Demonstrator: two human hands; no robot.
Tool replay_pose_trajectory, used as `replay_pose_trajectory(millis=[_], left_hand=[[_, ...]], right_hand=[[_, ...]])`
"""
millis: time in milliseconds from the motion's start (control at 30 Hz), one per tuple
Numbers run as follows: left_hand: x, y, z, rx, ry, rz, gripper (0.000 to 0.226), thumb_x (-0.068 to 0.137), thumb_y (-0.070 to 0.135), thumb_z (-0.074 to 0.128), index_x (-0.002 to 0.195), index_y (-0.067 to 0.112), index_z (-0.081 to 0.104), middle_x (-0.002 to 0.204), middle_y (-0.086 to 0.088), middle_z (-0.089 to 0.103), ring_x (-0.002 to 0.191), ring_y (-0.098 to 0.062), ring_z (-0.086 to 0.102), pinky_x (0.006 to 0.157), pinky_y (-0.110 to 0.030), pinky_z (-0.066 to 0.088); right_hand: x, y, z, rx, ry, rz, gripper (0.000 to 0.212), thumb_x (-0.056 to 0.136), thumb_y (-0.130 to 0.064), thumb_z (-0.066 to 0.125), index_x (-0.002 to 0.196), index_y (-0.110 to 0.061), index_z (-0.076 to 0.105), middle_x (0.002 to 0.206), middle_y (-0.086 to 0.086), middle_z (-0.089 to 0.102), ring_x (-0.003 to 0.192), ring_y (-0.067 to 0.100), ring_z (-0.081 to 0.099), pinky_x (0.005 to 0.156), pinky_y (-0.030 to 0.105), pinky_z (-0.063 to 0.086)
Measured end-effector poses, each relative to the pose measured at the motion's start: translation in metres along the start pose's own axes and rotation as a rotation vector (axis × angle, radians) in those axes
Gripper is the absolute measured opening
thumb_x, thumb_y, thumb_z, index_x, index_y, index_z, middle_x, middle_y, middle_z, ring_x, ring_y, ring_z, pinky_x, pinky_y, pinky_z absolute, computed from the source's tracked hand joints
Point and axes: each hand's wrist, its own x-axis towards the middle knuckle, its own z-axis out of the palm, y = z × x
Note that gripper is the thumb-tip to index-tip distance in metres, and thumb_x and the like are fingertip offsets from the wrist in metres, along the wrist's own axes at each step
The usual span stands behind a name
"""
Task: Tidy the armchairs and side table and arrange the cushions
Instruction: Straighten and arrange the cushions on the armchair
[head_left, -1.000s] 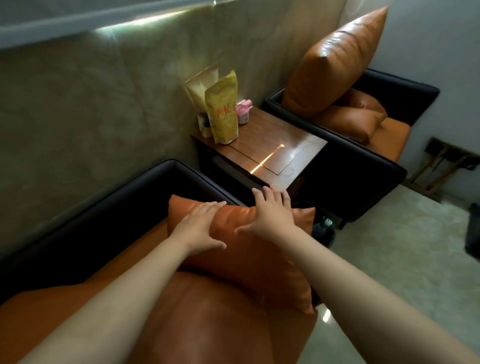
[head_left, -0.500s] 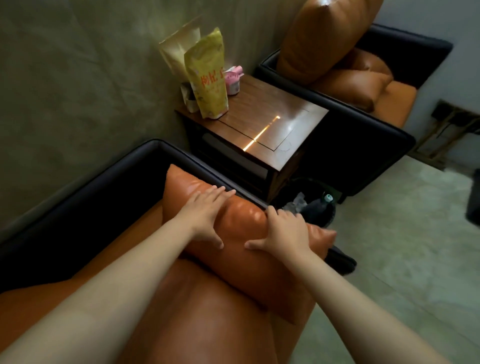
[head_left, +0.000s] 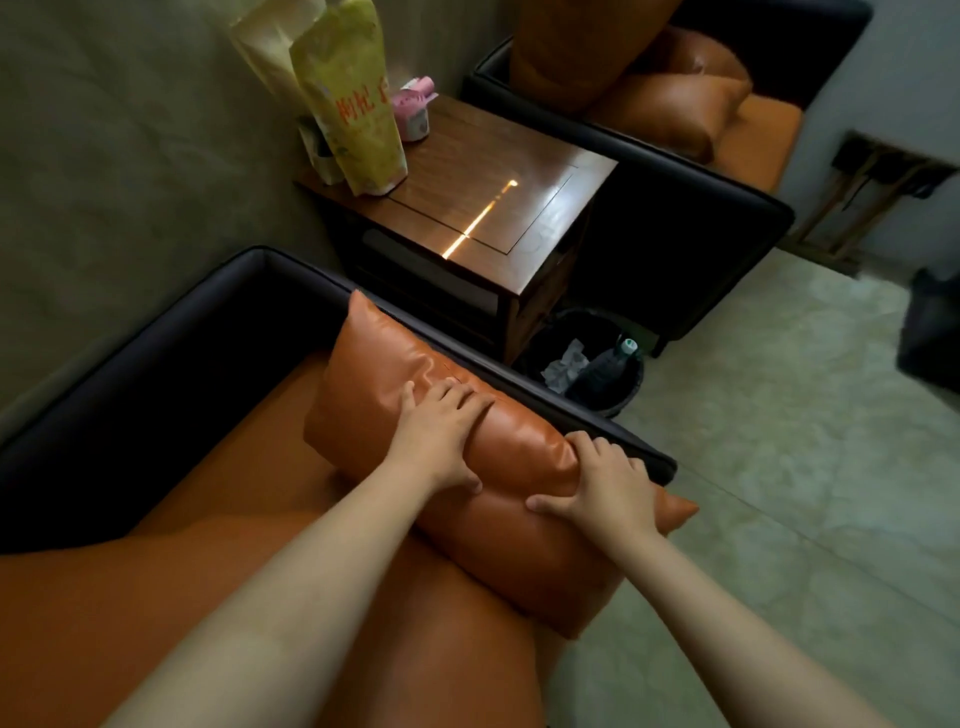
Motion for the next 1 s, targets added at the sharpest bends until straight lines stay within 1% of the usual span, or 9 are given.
replay_pose_trajectory(millis=[100, 233, 333, 433, 633, 733, 833, 900, 1000], left_hand=[[0.005, -0.005, 0.004, -0.042, -0.019, -0.017, 0.113, 0.061, 0.057, 0.079, 0.150, 0.035, 0.013, 0.159, 0.004, 0.014, 0.148, -0.020, 0.004, 0.116, -0.059, 0.004], [-0.004, -0.005, 0.005, -0.075, -0.009, -0.005, 0.111, 0.067, 0.055, 0.076, 0.151, 0.034, 0.006, 0.161, 0.005, 0.003, 0.148, -0.017, -0.006, 0.117, -0.055, -0.005], [-0.017, -0.005, 0.002, -0.121, 0.069, -0.019, 0.110, 0.070, 0.052, 0.075, 0.152, 0.033, 0.003, 0.161, 0.005, 0.005, 0.148, -0.016, -0.004, 0.120, -0.046, -0.003], [-0.037, -0.007, 0.001, -0.116, 0.115, -0.036, 0.113, 0.070, 0.055, 0.075, 0.152, 0.031, 0.001, 0.161, 0.004, 0.007, 0.148, -0.016, -0.002, 0.120, -0.040, 0.000], [-0.101, -0.012, 0.007, -0.191, 0.138, -0.065, 0.112, 0.068, 0.055, 0.075, 0.152, 0.032, 0.004, 0.161, 0.006, 0.007, 0.148, -0.013, -0.002, 0.119, -0.036, 0.001], [-0.144, -0.015, 0.019, -0.200, 0.089, -0.089, 0.113, 0.068, 0.055, 0.076, 0.152, 0.033, 0.004, 0.161, 0.007, 0.005, 0.148, -0.013, -0.002, 0.119, -0.035, 0.000], [-0.185, -0.017, 0.034, -0.239, -0.001, -0.124, 0.113, 0.067, 0.056, 0.076, 0.152, 0.032, 0.005, 0.161, 0.006, 0.002, 0.148, -0.013, -0.003, 0.118, -0.036, -0.003], [-0.208, -0.014, 0.048, -0.275, -0.081, -0.135, 0.114, 0.066, 0.059, 0.075, 0.152, 0.031, 0.006, 0.161, 0.005, 0.001, 0.148, -0.014, -0.004, 0.118, -0.037, -0.004], [-0.231, -0.002, 0.070, -0.279, -0.216, -0.130, 0.115, 0.064, 0.067, 0.072, 0.153, 0.029, 0.009, 0.162, 0.003, 0.000, 0.148, -0.016, -0.006, 0.119, -0.042, -0.007]], right_hand=[[0.008, -0.001, 0.002, -0.010, -0.043, 0.009, 0.092, 0.062, -0.077, 0.065, 0.136, -0.029, 0.038, 0.128, -0.002, 0.050, 0.122, 0.020, 0.045, 0.100, 0.036, 0.033], [0.004, -0.001, 0.002, 0.015, -0.041, 0.008, 0.097, 0.065, -0.076, 0.065, 0.142, -0.027, 0.032, 0.138, -0.001, 0.044, 0.130, 0.020, 0.039, 0.107, 0.037, 0.029], [-0.003, -0.005, -0.002, 0.055, 0.019, -0.053, 0.103, 0.068, -0.072, 0.066, 0.149, -0.024, 0.024, 0.151, -0.002, 0.032, 0.141, 0.018, 0.027, 0.116, 0.036, 0.018], [-0.017, -0.015, -0.006, 0.048, 0.043, -0.130, 0.103, 0.069, -0.071, 0.064, 0.150, -0.025, 0.021, 0.158, 0.000, 0.020, 0.147, 0.017, 0.013, 0.120, 0.037, 0.005], [-0.057, -0.044, -0.001, 0.057, 0.029, -0.238, 0.103, 0.070, -0.069, 0.066, 0.151, -0.024, 0.020, 0.161, 0.002, 0.012, 0.149, 0.017, 0.004, 0.120, 0.037, -0.001], [-0.082, -0.060, 0.009, 0.027, -0.052, -0.300, 0.103, 0.072, -0.068, 0.066, 0.152, -0.024, 0.017, 0.161, 0.002, 0.010, 0.149, 0.017, 0.001, 0.120, 0.036, -0.002], [-0.104, -0.078, 0.027, 0.027, -0.147, -0.331, 0.104, 0.071, -0.069, 0.066, 0.152, -0.025, 0.017, 0.161, 0.001, 0.010, 0.149, 0.017, 0.001, 0.121, 0.037, 0.003], [-0.119, -0.088, 0.039, 0.078, -0.228, -0.288, 0.104, 0.070, -0.069, 0.067, 0.152, -0.024, 0.019, 0.161, 0.002, 0.012, 0.149, 0.018, 0.004, 0.121, 0.038, 0.008], [-0.142, -0.094, 0.060, 0.143, -0.333, -0.138, 0.105, 0.071, -0.071, 0.065, 0.151, -0.021, 0.019, 0.161, 0.005, 0.012, 0.148, 0.023, 0.008, 0.119, 0.040, 0.016]])
